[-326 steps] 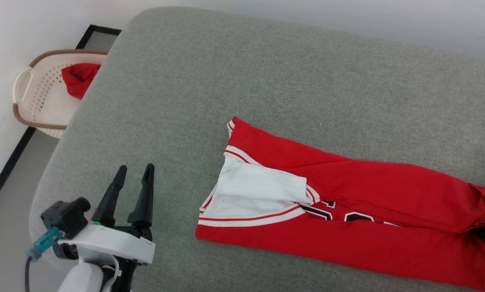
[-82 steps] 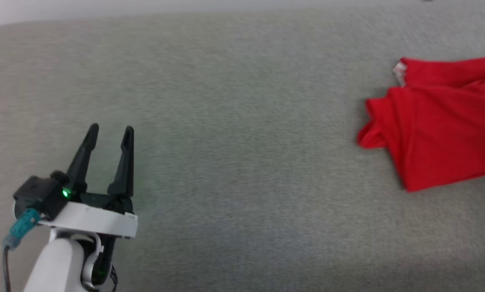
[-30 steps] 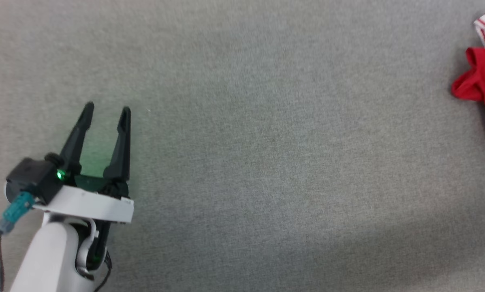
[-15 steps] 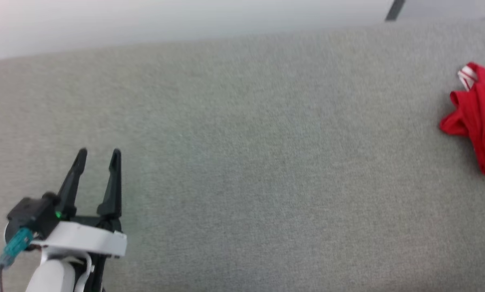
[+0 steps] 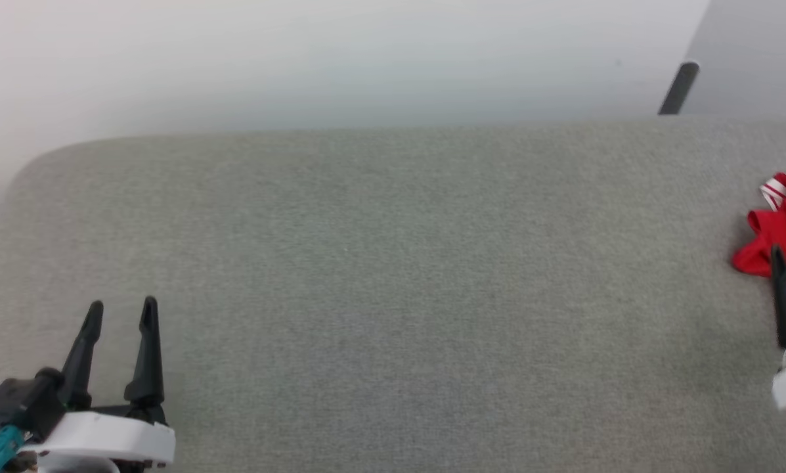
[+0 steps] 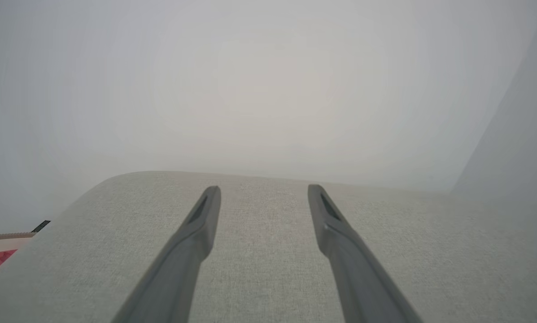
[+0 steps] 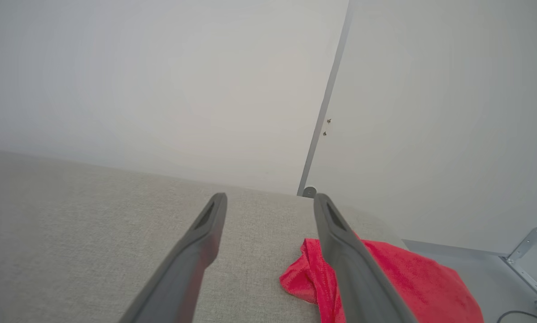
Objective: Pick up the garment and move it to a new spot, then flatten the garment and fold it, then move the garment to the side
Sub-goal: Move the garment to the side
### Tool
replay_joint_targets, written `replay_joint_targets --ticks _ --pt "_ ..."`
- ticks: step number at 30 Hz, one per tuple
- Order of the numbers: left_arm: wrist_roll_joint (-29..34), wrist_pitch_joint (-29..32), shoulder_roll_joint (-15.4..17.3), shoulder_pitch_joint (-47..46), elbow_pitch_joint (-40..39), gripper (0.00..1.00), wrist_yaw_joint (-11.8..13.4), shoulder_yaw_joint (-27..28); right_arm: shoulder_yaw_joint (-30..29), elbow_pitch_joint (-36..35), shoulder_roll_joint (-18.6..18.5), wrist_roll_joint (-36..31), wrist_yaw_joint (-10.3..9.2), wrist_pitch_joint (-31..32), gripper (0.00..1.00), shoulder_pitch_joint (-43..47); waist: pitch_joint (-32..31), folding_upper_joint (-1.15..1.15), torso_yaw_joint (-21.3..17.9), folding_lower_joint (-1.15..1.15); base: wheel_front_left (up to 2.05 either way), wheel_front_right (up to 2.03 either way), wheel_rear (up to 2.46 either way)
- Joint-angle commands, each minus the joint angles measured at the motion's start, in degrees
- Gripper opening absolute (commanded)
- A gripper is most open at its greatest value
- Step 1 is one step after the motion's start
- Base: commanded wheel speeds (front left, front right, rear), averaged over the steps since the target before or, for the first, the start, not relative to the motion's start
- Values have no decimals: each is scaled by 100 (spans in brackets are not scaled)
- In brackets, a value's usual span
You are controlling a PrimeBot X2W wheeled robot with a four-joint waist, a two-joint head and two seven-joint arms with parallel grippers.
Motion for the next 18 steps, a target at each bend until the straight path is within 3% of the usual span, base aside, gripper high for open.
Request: replay_joint_targets --ticks 1,11,18 --pt "66 5 -14 77 -26 100 2 30 -75 -83 81 -77 -8 -18 100 156 -149 0 157 0 0 0 0" --pt "62 4 17 400 -32 100 2 96 -392 -815 821 -321 -8 113 100 1230 -302 0 302 0 0 0 0" --pt "97 5 84 459 -26 100 2 -24 -417 -954 1058 -329 -8 127 100 1614 -324 0 337 0 0 0 0"
